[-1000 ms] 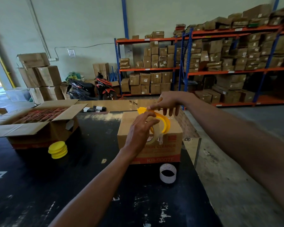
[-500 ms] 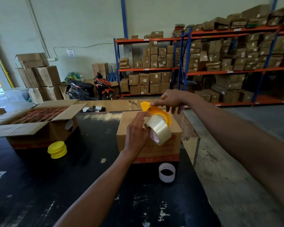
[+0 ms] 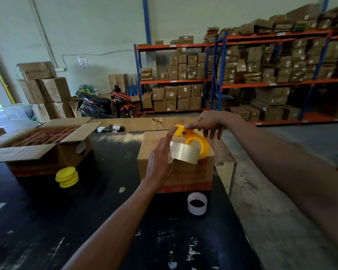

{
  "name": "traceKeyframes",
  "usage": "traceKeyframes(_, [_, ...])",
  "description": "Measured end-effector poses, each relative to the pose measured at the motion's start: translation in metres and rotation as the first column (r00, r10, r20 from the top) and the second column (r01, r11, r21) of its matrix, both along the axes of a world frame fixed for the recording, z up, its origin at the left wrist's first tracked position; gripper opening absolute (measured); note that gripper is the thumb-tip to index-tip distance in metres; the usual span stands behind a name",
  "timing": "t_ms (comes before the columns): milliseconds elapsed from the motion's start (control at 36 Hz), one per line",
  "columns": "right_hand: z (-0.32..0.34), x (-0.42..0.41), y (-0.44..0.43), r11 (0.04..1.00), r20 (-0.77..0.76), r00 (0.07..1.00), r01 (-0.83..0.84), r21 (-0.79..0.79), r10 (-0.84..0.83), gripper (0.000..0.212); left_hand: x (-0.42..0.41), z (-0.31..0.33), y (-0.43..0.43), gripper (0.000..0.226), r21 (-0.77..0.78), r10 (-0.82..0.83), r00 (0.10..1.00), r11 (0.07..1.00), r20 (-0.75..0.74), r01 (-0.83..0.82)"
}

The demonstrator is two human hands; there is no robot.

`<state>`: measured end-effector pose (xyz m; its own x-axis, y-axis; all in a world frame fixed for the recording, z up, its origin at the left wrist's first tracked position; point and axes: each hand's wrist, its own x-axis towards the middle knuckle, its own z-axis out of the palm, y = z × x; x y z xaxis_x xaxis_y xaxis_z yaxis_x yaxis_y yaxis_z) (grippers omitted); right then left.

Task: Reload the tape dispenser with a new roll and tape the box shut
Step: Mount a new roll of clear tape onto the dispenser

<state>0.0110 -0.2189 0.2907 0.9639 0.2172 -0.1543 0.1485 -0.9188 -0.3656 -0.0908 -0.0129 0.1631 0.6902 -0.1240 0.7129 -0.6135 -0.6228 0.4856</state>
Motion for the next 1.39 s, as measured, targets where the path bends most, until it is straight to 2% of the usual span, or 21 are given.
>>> traceKeyframes(111, [-0.001, -0.001, -0.001, 1.0, -0.006, 1.0, 0.003, 0.004, -0.003, 0.082, -0.001, 0.002, 0.006, 0.086, -0.016, 0.078, 0.995, 0.997, -0.058, -0.079])
traceKeyframes(194, [-0.002, 0.0, 0.0, 1.0, -0.017, 1.0, 0.008, 0.009, -0.008, 0.082, -0.006, 0.006, 0.006, 0.073, -0.031, 0.102, 0.991, 0.994, -0.09, -0.105])
traceKeyframes(278, [-0.003, 0.0, 0.001, 1.0, -0.031, 0.999, 0.012, 0.008, -0.012, 0.084, 0.0, 0.004, 0.006, 0.049, -0.063, 0.024, 0.985, 0.997, -0.17, -0.035])
traceKeyframes(389, [-0.005, 0.0, 0.003, 1.0, -0.04, 0.999, 0.011, 0.0, -0.011, 0.082, 0.008, 0.007, 0.011, 0.034, 0.04, -0.034, 0.953, 0.998, -0.3, 0.048])
traceKeyframes(500, [-0.006, 0.001, 0.005, 1.0, -0.069, 0.998, 0.015, -0.013, -0.016, 0.08, 0.008, 0.008, 0.017, 0.054, -0.02, -0.125, 0.92, 0.992, -0.37, 0.126])
traceKeyframes(611, [-0.007, 0.001, 0.006, 0.999, -0.102, 0.995, 0.015, -0.03, -0.018, 0.078, 0.008, 0.006, 0.017, 0.047, -0.123, -0.213, 0.96, 0.973, -0.181, 0.193])
traceKeyframes(694, [-0.006, 0.001, 0.007, 0.999, -0.137, 0.99, 0.028, -0.016, -0.03, 0.078, 0.004, 0.006, 0.014, 0.051, -0.176, -0.241, 0.966, 0.959, -0.093, 0.222])
traceKeyframes(778, [-0.007, -0.002, 0.008, 0.999, -0.185, 0.983, 0.014, 0.029, -0.009, 0.078, 0.002, 0.003, 0.011, 0.055, -0.21, -0.227, 0.974, 0.953, -0.01, 0.22])
traceKeyframes(833, [-0.007, -0.006, 0.008, 0.995, -0.223, 0.974, -0.008, 0.104, 0.031, 0.074, 0.002, 0.001, 0.009, 0.048, -0.241, -0.18, 0.983, 0.953, 0.033, 0.182])
traceKeyframes(917, [-0.007, -0.011, 0.009, 0.98, -0.22, 0.971, -0.046, 0.193, 0.089, 0.07, 0.0, 0.0, 0.006, 0.046, -0.265, -0.131, 0.989, 0.953, 0.068, 0.145])
traceKeyframes(1028, [-0.006, -0.01, 0.007, 0.961, -0.209, 0.972, -0.049, 0.272, 0.109, 0.076, -0.001, 0.002, 0.004, 0.054, -0.265, -0.098, 0.988, 0.956, 0.12, 0.128])
traceKeyframes(1139, [-0.006, -0.013, 0.008, 0.95, -0.186, 0.975, -0.058, 0.305, 0.12, 0.079, 0.006, -0.002, 0.001, 0.042, -0.296, -0.054, 0.988, 0.95, 0.146, 0.096])
traceKeyframes(1222, [-0.007, -0.014, 0.01, 0.945, -0.171, 0.978, -0.062, 0.32, 0.122, 0.079, 0.006, 0.0, -0.005, 0.042, -0.325, -0.089, 0.983, 0.936, 0.159, 0.138])
traceKeyframes(1306, [-0.008, -0.015, 0.012, 0.941, -0.152, 0.978, -0.089, 0.325, 0.145, 0.075, 0.001, 0.007, -0.011, 0.06, -0.344, -0.152, 0.977, 0.918, 0.151, 0.196])
traceKeyframes(1389, [-0.008, -0.015, 0.012, 0.933, -0.114, 0.975, -0.144, 0.329, 0.191, 0.064, 0.001, 0.009, -0.013, 0.076, -0.291, -0.166, 0.972, 0.934, 0.164, 0.209])
